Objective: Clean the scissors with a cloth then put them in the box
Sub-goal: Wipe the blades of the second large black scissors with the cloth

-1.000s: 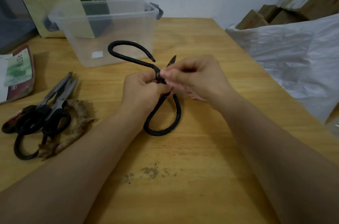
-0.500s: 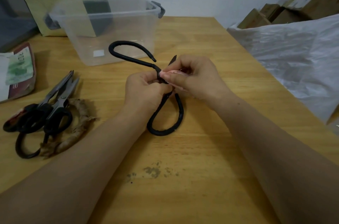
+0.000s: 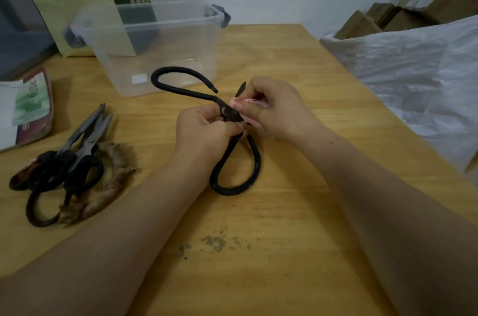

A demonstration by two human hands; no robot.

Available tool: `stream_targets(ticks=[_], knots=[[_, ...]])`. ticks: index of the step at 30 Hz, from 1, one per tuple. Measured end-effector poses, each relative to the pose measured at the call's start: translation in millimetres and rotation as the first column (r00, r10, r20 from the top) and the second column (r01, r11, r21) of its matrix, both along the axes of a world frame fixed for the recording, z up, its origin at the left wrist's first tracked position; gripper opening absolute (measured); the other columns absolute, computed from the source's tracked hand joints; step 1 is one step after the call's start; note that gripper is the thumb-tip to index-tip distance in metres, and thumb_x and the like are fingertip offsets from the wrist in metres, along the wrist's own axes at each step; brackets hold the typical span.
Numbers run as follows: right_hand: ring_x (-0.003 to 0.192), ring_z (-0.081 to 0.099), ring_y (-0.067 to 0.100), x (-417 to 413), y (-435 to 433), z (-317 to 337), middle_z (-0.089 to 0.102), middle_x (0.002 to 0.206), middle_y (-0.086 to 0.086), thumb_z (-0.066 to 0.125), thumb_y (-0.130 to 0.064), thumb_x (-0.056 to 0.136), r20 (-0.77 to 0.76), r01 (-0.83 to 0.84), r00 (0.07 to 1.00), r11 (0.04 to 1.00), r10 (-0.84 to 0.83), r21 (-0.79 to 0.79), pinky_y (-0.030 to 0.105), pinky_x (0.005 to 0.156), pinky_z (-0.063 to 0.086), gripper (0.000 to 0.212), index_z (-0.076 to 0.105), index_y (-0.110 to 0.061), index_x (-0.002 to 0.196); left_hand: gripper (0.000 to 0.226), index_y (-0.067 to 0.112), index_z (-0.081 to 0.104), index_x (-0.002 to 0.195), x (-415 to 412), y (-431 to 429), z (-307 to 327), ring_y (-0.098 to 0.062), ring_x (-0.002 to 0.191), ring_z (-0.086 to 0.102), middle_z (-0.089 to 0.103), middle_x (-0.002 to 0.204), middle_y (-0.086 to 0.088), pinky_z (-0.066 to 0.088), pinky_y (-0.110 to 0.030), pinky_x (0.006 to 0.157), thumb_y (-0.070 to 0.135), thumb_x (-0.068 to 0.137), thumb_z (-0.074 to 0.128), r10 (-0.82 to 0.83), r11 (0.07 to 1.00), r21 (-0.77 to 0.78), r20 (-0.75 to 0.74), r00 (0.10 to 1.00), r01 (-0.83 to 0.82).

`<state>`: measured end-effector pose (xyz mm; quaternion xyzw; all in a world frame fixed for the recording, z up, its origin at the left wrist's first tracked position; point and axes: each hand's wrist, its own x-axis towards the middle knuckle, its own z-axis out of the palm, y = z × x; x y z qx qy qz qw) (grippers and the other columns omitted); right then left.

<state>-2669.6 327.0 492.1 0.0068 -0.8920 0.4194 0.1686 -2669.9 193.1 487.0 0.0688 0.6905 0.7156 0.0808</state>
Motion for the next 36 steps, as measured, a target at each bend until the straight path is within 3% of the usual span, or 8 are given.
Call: stream_targets(ticks=[3,8,12,15,17,21,30,36], knots=[[0.07,0.059,-0.001,3.6,4.5,3.7,0.066,0.079,-0.014,0.069,-0.029,0.085,0.066,-0.053,0.996,0.998,0.055,-0.024,0.006,0.046,0.039,0.016,0.06,-0.03,0.072,0.022,0.006,0.07,0.082,0.7,0.7,0.2,-0.027,0.083,0.071,0.072,0.086,-0.017,0.058,-0.033,0.08,-0.014,0.075,0.065,0.0,1.0,-0.002,0.009,1.0,0.0],[0.076,0.064,0.006,9.0,9.9,9.8,0.068,0.083,-0.008,0.071,-0.03,0.082,0.166,-0.098,0.983,0.987,0.076,0.129,0.031,0.07,0.051,0.01,0.064,-0.03,0.075,0.021,0.004,0.069,0.084,0.3,-1.4,1.0,-0.025,0.082,0.071,0.072,0.085,-0.015,0.058,-0.03,0.079,-0.015,0.075,0.065,0.007,1.0,0.005,0.028,1.0,-0.007],[0.043,0.054,0.009,16.6,9.2,15.5,0.061,0.06,0.001,0.067,-0.018,0.088,0.137,-0.02,0.99,0.997,0.03,-0.072,0.024,0.041,0.042,0.011,0.065,-0.019,0.076,0.025,0.009,0.068,0.08,1.7,0.4,2.5,-0.022,0.08,0.072,0.073,0.082,-0.012,0.058,-0.027,0.076,-0.016,0.075,0.063,-0.004,1.0,0.027,0.031,1.0,0.003],[0.075,0.066,0.012,12.2,1.8,13.5,0.069,0.082,-0.004,0.071,-0.024,0.084,-0.011,0.027,1.0,0.997,-0.028,-0.079,0.038,0.064,0.057,0.008,0.071,-0.028,0.078,0.026,0.01,0.069,0.082,1.3,1.1,2.4,-0.023,0.081,0.071,0.072,0.083,-0.013,0.058,-0.027,0.076,-0.015,0.076,0.063,-0.001,1.0,0.021,0.011,1.0,0.0],[0.089,0.061,0.011,8.3,-6.6,12.1,0.065,0.089,-0.01,0.068,-0.025,0.085,-0.006,-0.006,1.0,0.998,0.007,0.065,0.034,0.079,0.053,0.004,0.072,-0.026,0.085,0.024,0.01,0.069,0.084,0.7,0.6,2.1,-0.024,0.082,0.071,0.072,0.084,-0.013,0.058,-0.027,0.077,-0.013,0.077,0.063,-0.001,1.0,-0.005,-0.016,1.0,0.0],[0.088,0.048,0.005,2.7,-11.5,13.9,0.05,0.091,-0.013,0.058,-0.024,0.093,-0.006,0.025,1.0,0.958,-0.025,0.284,0.02,0.073,0.036,0.01,0.067,-0.022,0.094,0.024,0.011,0.071,0.085,1.5,0.7,-0.2,-0.023,0.084,0.071,0.073,0.086,-0.012,0.057,-0.03,0.082,-0.011,0.076,0.065,0.0,0.999,-0.054,-0.051,0.999,-0.003],[0.098,0.055,0.011,3.3,-8.4,12.1,0.061,0.099,-0.006,0.061,-0.024,0.09,0.022,0.054,0.998,0.959,-0.063,0.28,0.029,0.085,0.045,0.009,0.069,-0.021,0.093,0.026,0.01,0.07,0.079,1.2,-0.1,0.5,-0.024,0.084,0.071,0.073,0.084,-0.013,0.057,-0.033,0.083,-0.014,0.075,0.064,0.014,1.0,-0.02,0.009,1.0,-0.014],[0.087,0.058,0.008,11.2,-2.7,14.0,0.06,0.084,-0.012,0.068,-0.022,0.086,0.082,-0.011,0.997,0.985,-0.003,0.175,0.024,0.069,0.047,0.005,0.07,-0.022,0.081,0.022,0.007,0.07,0.078,0.6,-0.6,0.8,-0.026,0.082,0.071,0.072,0.084,-0.015,0.058,-0.031,0.079,-0.014,0.075,0.065,0.007,1.0,-0.005,0.033,0.999,-0.007]])
